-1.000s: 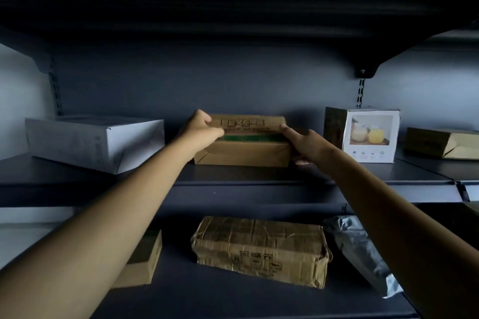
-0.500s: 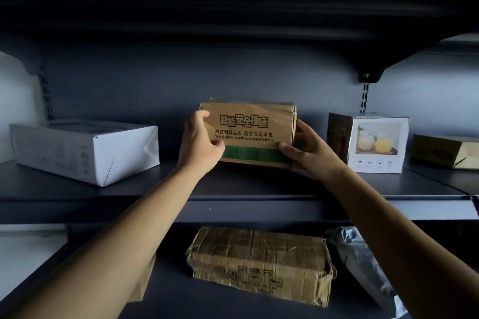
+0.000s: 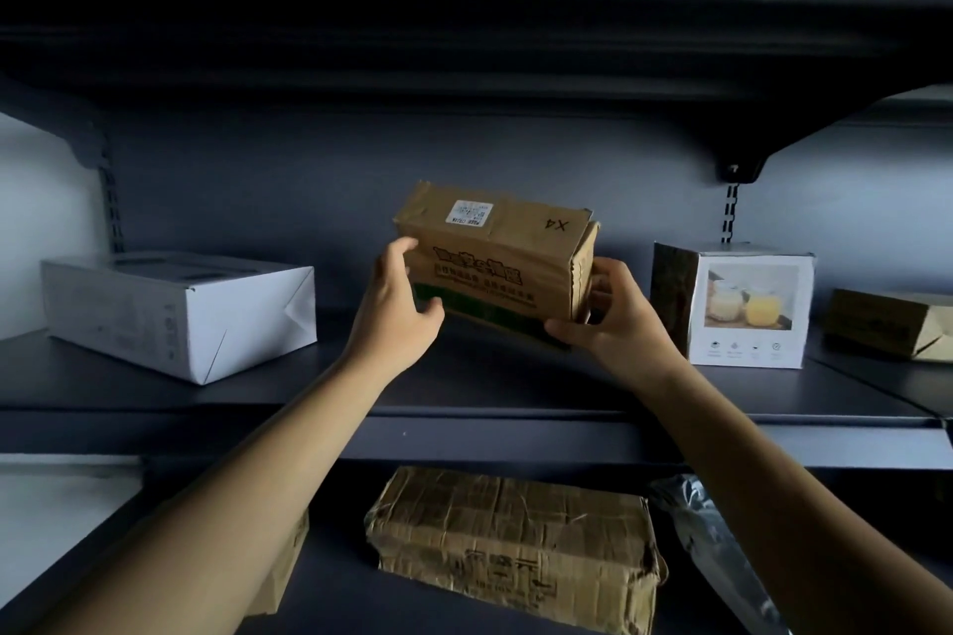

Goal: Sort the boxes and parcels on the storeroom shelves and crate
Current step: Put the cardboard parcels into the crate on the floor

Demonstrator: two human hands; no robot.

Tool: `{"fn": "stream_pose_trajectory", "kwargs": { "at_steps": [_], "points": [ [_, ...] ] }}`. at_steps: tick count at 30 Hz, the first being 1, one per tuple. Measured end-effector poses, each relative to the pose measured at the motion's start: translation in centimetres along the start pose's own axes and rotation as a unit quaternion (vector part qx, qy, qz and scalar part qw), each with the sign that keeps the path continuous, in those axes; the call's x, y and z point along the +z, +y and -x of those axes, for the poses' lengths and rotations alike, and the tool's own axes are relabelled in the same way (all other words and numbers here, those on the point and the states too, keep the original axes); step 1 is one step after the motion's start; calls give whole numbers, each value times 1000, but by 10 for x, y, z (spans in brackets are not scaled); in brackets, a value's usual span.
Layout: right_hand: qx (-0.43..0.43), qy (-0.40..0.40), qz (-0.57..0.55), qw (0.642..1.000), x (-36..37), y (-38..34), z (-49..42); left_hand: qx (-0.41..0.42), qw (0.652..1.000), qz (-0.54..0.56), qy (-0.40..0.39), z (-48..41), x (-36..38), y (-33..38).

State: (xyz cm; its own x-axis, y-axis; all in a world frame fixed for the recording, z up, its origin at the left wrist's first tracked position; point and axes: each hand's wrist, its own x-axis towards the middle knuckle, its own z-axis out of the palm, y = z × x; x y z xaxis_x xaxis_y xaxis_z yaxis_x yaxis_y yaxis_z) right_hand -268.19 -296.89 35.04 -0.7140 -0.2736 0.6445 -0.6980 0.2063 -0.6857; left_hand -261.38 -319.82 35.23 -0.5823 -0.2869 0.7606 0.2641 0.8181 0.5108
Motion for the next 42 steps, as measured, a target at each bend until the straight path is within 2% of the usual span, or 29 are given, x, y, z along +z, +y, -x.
{"fn": "stream_pose_trajectory", "kwargs": {
  "at_steps": [8,13,18,24,27,34,38,42],
  "points": [
    [-6,0,-21,1000,2,1,1,52,998,-8,-25,6,2,3],
    [-28,-3,7,1000,0,0,2,10,997,77,8,5,-2,5],
    [-51,-16,-2,999,2,-1,2,23,995,81,-60,7,-3,7],
    [-83,-36,5,996,4,5,-1,-32,983,160,-78,7,-9,15],
    [-113,-69,13,991,3,1,2,-91,966,211,-114,8,-10,21],
    [-105,-93,-58,988,2,-15,10,-107,946,235,-197,9,-16,21],
    [-85,-100,-90,987,1,-20,13,-129,939,261,-185,9,-13,18],
    [-9,-81,-152,985,3,-21,13,-112,956,233,-139,7,-14,19]
  ]
}}
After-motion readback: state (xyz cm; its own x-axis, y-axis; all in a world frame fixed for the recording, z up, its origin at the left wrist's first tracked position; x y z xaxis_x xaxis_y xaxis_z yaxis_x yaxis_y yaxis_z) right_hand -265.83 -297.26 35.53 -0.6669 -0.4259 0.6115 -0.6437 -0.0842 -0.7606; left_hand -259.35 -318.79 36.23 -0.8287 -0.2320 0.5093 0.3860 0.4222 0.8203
